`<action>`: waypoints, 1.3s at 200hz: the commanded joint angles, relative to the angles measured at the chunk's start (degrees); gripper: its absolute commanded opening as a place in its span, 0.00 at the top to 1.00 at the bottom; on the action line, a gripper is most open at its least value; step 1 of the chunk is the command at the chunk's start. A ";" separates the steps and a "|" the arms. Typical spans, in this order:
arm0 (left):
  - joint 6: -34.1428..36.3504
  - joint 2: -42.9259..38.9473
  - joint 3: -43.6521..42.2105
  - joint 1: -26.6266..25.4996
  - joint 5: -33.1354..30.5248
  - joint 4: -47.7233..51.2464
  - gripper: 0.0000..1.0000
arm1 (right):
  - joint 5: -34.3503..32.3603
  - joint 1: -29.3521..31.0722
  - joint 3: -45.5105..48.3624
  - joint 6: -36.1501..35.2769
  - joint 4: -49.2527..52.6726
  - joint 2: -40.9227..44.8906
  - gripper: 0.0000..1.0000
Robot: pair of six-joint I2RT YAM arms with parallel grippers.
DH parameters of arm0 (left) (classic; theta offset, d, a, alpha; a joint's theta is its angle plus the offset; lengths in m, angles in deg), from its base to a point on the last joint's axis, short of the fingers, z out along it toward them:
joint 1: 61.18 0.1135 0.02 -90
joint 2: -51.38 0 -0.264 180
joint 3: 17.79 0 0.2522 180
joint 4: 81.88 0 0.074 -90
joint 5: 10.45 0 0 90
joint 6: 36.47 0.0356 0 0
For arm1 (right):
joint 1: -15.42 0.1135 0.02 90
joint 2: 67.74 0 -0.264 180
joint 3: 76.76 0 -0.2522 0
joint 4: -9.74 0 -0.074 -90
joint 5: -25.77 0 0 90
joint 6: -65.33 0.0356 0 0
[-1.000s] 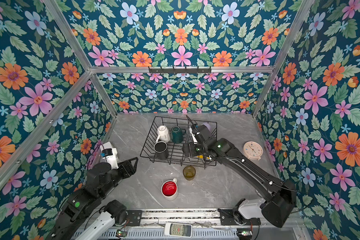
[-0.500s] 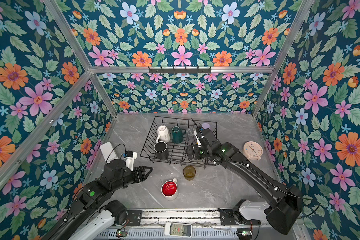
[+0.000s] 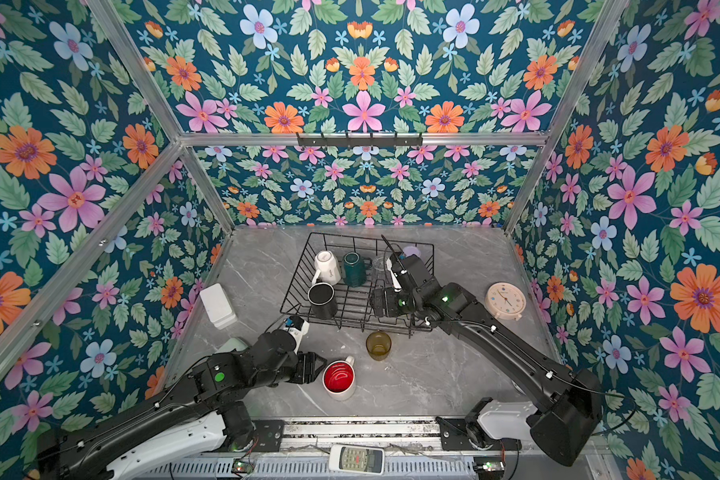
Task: Load the cups into the dish rack
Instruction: 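Reach the left gripper down to the white red-lined mug's rim and close it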
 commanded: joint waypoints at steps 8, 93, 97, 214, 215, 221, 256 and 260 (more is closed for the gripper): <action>-2.28 3.02 0.03 -3.02 -2.69 0.73 0.38 | -0.22 0.08 -0.09 -0.26 -0.77 -0.05 0.05; -3.53 12.57 1.44 -5.54 -5.49 -0.44 0.43 | -0.43 0.07 1.66 -0.31 -0.70 1.26 0.05; -3.57 12.96 1.43 -5.60 -5.42 -0.60 0.43 | -0.55 0.07 1.74 -0.30 -0.68 1.31 0.05; -4.41 20.44 0.47 -5.60 -4.61 -5.46 0.64 | -1.01 0.05 3.51 -1.18 -1.04 2.15 0.05; -4.39 20.49 0.47 -5.60 -4.62 -5.48 0.64 | -1.01 0.02 3.51 -1.18 -1.03 2.15 0.05; -4.45 20.79 0.38 -5.60 -4.48 -5.66 0.65 | -1.01 0.06 3.51 -1.23 -1.03 2.19 0.05; -4.51 21.80 0.29 -5.55 -4.25 -6.30 0.72 | -1.08 0.09 3.78 -1.36 -1.13 2.41 0.05; -4.52 21.84 0.28 -5.59 -4.27 -6.30 0.74 | -1.10 0.08 3.85 -1.36 -1.20 2.41 0.05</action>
